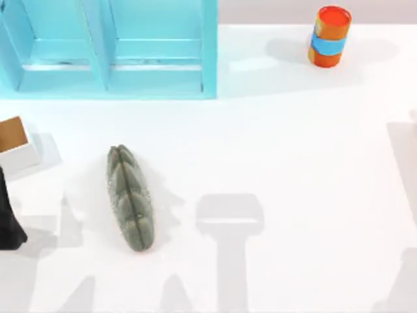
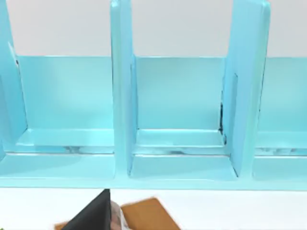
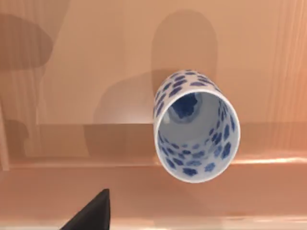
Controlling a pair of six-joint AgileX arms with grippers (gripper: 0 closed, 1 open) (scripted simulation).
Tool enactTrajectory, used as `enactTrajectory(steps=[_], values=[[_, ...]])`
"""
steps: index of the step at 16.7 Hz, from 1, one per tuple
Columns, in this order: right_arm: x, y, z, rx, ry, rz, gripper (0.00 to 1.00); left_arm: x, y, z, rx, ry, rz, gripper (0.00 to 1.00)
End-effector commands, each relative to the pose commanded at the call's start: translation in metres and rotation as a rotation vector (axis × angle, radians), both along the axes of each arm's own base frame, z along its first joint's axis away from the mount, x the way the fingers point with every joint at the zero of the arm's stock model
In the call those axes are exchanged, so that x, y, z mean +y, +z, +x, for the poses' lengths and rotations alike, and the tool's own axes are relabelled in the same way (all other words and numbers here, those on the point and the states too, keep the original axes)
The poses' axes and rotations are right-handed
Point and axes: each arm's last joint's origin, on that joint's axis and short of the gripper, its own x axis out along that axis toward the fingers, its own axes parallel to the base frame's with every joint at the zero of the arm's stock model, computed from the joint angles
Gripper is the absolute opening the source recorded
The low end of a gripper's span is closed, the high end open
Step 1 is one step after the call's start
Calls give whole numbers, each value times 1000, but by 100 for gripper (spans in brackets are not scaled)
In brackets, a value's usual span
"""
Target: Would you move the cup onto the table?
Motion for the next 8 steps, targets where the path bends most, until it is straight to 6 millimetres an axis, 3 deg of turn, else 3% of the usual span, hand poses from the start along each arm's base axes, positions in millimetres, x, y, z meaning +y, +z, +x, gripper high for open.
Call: enactTrajectory(steps=[3,8], values=[[-14,2,1,46,1,31,100,0,0,0,0,0,0,100],[-13,1,2,46,4,31,100,0,0,0,0,0,0,100]])
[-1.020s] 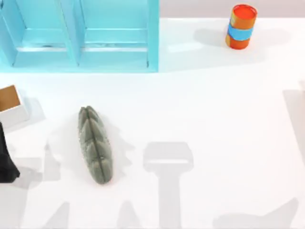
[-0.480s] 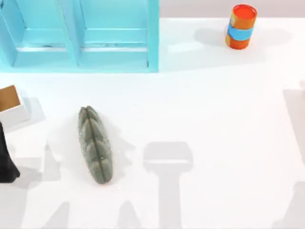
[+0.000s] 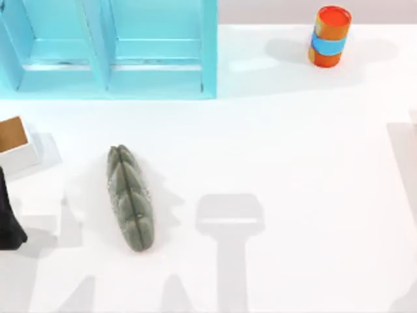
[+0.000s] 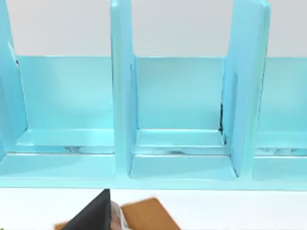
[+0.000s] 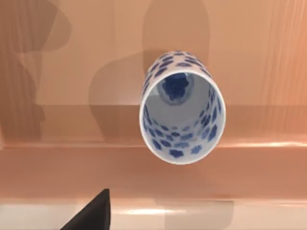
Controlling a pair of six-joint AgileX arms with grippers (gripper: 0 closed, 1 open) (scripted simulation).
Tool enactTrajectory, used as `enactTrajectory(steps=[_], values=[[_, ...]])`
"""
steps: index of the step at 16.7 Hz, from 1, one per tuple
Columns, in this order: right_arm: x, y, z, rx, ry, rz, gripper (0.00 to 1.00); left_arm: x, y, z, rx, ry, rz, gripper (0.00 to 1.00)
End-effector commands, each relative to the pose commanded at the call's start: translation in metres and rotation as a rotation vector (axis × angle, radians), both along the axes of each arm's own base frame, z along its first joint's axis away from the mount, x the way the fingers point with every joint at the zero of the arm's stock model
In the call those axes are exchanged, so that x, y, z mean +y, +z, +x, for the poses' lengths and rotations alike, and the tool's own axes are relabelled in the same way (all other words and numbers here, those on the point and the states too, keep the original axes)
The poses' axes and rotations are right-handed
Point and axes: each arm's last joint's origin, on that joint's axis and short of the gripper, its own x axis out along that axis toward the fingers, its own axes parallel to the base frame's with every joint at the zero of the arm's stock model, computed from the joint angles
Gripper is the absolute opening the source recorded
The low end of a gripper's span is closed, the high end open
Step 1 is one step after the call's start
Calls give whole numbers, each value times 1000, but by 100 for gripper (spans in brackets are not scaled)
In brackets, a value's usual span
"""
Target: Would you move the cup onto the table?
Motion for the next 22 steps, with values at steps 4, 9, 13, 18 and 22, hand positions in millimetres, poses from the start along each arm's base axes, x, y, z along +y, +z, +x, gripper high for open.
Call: enactTrajectory(steps=[4,9,13,18,22], values=[[-2,-30,2,4,-3,3,100,0,0,0,0,0,0,100],[-3,-87,2,-6,-3,-5,100,0,0,0,0,0,0,100],[-1,-99,-1,2,-3,1,100,0,0,0,0,0,0,100],[-1,-99,-1,2,-3,1,77,0,0,0,0,0,0,100],[-1,-99,-1,2,-3,1,47,0,0,0,0,0,0,100]])
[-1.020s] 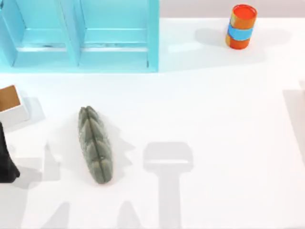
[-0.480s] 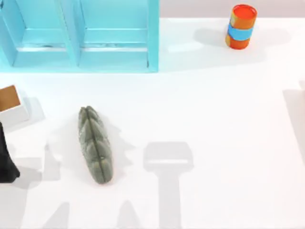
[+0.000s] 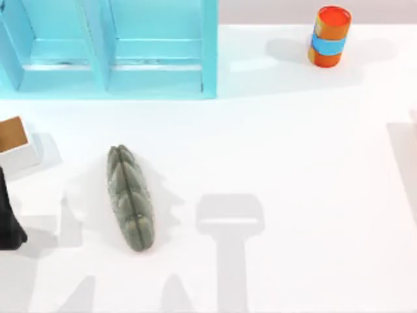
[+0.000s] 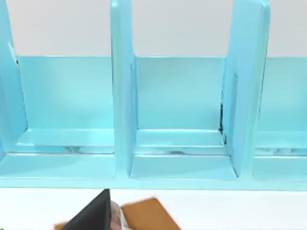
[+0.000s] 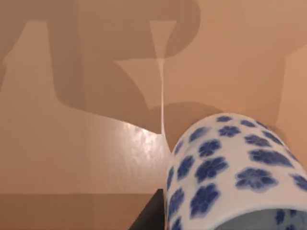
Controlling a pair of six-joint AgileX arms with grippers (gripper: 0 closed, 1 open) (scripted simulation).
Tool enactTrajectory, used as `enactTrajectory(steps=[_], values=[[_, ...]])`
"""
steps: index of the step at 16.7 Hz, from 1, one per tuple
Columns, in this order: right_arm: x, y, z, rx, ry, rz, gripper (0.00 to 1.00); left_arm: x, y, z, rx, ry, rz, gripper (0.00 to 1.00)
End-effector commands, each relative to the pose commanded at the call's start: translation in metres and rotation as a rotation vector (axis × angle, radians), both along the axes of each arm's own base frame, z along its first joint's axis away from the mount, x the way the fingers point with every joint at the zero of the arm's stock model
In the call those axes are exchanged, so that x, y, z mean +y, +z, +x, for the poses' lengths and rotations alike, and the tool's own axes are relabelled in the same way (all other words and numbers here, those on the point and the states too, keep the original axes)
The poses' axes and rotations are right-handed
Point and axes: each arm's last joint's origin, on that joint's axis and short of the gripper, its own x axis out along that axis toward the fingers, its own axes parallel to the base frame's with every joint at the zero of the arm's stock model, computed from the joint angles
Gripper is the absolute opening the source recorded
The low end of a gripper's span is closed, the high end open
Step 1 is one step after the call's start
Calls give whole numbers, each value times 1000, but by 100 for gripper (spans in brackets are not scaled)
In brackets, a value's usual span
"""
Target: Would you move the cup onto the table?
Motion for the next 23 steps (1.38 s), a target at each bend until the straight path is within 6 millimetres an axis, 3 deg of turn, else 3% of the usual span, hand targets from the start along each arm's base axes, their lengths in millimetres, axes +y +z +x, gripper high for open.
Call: enactTrajectory(steps=[6,17,23], values=[[0,0,0,0,0,0,2,0,0,0,0,0,0,100],[3,5,2,-3,-2,-2,0,0,0,0,0,0,0,100],[56,59,11,4,-3,2,0,0,0,0,0,0,0,100]])
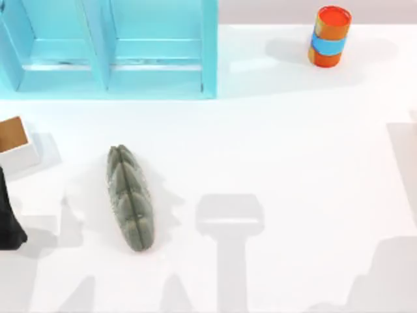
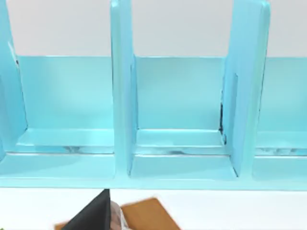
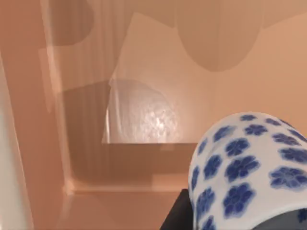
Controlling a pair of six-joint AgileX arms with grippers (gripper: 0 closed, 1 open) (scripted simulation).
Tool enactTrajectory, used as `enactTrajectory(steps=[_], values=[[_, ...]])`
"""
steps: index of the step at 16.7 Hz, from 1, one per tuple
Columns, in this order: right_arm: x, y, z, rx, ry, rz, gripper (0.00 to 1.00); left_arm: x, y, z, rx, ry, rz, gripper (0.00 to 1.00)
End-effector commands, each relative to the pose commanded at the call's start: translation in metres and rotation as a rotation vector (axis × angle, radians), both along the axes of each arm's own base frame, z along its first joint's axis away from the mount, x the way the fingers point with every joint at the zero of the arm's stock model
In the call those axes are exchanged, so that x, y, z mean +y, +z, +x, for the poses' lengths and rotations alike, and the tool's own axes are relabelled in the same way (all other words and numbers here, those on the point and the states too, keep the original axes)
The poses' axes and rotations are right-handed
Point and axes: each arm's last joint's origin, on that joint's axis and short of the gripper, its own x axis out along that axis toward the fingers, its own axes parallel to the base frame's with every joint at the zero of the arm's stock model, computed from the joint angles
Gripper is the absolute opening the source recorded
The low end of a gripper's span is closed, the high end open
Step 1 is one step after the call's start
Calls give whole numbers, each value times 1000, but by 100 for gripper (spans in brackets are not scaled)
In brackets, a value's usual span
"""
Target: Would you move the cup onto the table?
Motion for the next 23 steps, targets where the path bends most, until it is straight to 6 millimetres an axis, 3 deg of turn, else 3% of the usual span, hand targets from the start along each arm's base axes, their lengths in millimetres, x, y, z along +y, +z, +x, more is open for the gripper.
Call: enactTrajectory(steps=[3,5,11,14,18,21,23], values=[[31,29,-6,4,2,1,0,0,0,0,0,0,0,100],[42,40,-10,-4,1,-2,0,0,0,0,0,0,0,100],[45,39,-7,10,-4,4,0,0,0,0,0,0,0,100],[61,41,15,44,-4,11,0,0,0,0,0,0,0,100],[122,46,57,65,-6,-2,0,0,0,0,0,0,0,100],[191,48,79,65,-4,-18,0,0,0,0,0,0,0,100],[246,48,82,52,-2,-27,0,0,0,0,0,0,0,100]])
